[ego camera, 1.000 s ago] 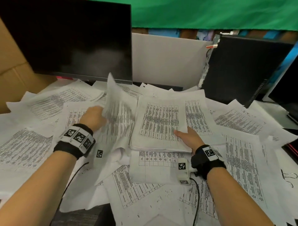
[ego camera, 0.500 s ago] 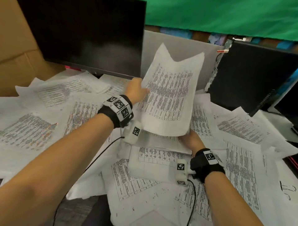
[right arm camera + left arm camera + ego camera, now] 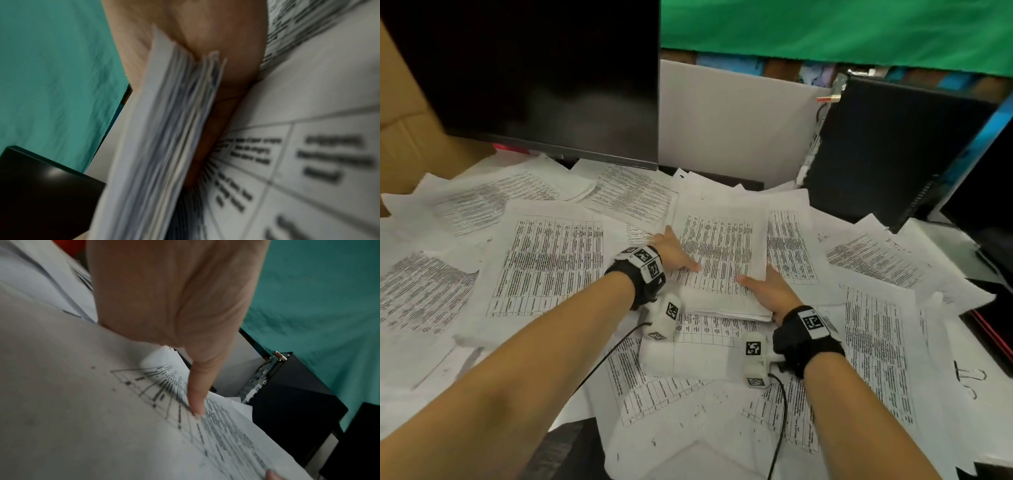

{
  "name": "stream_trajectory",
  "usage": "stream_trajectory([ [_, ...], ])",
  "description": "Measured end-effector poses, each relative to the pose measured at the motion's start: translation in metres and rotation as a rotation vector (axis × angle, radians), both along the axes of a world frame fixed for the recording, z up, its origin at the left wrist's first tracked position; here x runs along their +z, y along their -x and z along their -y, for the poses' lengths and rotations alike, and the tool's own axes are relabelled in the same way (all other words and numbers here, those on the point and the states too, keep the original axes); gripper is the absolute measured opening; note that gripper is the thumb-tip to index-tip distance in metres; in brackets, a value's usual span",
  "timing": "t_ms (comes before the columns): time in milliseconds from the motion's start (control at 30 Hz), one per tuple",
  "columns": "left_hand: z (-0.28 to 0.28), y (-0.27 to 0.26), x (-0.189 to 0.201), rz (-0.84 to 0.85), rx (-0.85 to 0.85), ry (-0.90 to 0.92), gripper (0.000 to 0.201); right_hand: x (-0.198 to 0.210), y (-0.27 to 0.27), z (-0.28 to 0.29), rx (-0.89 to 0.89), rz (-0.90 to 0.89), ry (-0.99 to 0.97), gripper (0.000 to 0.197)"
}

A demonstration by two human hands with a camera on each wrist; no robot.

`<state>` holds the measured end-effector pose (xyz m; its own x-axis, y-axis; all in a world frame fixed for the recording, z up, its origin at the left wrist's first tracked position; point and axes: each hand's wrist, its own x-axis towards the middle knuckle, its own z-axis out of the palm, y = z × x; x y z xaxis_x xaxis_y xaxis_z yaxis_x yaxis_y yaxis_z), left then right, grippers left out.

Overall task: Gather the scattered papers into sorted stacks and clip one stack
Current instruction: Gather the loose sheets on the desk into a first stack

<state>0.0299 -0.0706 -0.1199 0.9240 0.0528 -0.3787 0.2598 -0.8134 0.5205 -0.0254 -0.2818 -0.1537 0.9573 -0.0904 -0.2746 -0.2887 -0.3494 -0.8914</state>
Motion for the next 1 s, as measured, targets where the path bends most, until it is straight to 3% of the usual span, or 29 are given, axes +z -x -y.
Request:
stream_trajectory([
  [100,-0.017,0.003,0.008,-0.021,0.066,0.329,0.113,-0.006,-0.004,0.001,0.005,0.016,0.044,0.039],
  [167,-0.042,0.009,0.016,0.036,0.151,0.397,0.097,-0.007,-0.006,0.001,0.006,0.023,0.039,0.037],
  [300,-0.129,0.025,0.031,0.258,0.566,0.194,0.083,-0.009,-0.010,0.004,-0.019,0.023,0.014,0.038],
  [400,-0.191,0.047,0.037,0.196,0.847,0.058,0.090,-0.012,-0.011,0.004,-0.031,0.012,0.012,0.040],
  [567,-0.196,0.082,0.047,0.066,0.598,-0.022,0.063,-0.010,-0.009,0.002,-0.025,0.029,0.020,0.041],
  [633,-0.182,0.090,0.058,0.130,0.490,-0.030,0.056,-0.009,-0.007,0.001,-0.016,0.034,0.028,0.040],
  [733,-0.154,0.093,0.085,0.478,0.279,-0.230,0.006,-0.006,-0.005,0.000,-0.006,0.041,0.041,0.038],
  [800,-0.129,0.100,0.114,0.769,0.155,-0.316,0.019,-0.005,-0.003,0.000,-0.009,0.033,0.033,0.038],
  [867,-0.105,0.109,0.148,1.010,0.069,-0.270,0.022,-0.006,-0.004,0.000,-0.020,0.031,0.022,0.038],
  [1000,-0.073,0.106,0.192,1.205,-0.077,0.025,0.012,-0.005,-0.004,-0.001,-0.030,0.020,0.027,0.038],
])
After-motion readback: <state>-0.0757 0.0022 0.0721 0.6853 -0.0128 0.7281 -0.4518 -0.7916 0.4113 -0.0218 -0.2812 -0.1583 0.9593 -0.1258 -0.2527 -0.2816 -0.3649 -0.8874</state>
